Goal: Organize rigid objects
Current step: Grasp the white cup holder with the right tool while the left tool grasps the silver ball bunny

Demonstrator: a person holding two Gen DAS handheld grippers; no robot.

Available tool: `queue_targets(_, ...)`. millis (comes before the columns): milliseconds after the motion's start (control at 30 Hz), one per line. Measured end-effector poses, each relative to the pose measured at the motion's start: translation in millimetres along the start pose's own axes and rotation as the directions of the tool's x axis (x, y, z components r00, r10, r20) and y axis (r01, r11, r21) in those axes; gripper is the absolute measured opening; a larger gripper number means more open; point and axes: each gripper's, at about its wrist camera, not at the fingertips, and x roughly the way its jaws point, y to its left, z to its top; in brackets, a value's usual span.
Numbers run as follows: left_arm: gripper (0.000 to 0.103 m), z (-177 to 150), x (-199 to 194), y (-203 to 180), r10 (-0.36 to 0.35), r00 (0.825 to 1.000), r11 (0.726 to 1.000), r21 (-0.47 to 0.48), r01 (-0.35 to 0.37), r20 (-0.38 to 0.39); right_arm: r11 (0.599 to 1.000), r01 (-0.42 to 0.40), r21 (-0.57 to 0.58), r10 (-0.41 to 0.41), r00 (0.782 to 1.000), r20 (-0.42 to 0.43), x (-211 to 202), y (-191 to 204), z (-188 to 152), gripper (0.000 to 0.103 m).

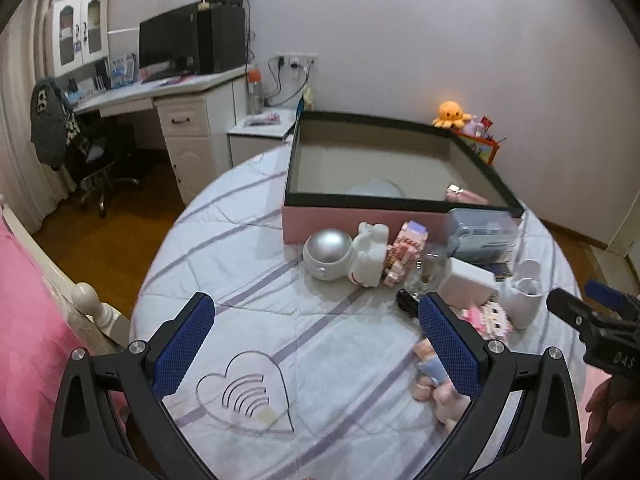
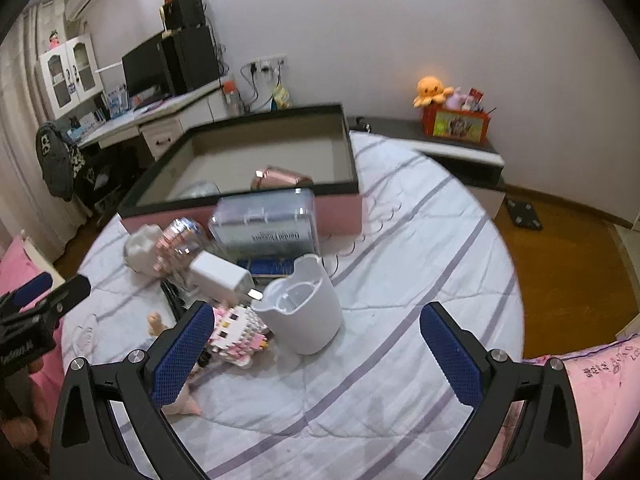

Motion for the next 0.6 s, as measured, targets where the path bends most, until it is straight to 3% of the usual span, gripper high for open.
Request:
queue_targets(300,0.103,11.1,51.4,5.4,-0.003,0.998,1.0,-0.022,0.001,-0.061,0.999,-0.039,0.002,0.039,0.996,-0.084,41.2,-7.5,-2.1,0.099)
queue_targets(500,0.103,15.5,78.6,0.0,-0.013,0.995,1.0,0.004,0.013,-0.095,0.997,-0.077,0.02,0.079,0.991,-0.109,55.8,-14.0,-2.4,0.087)
queue_targets(600,0.103,18.6,85.5,-2.2,-0.018,0.996,1.0,0.007,0.019,-0.09,0.996,-0.095,0.003,0.094,0.988,-0.12,61.2,-10.3,-0.5,0.076)
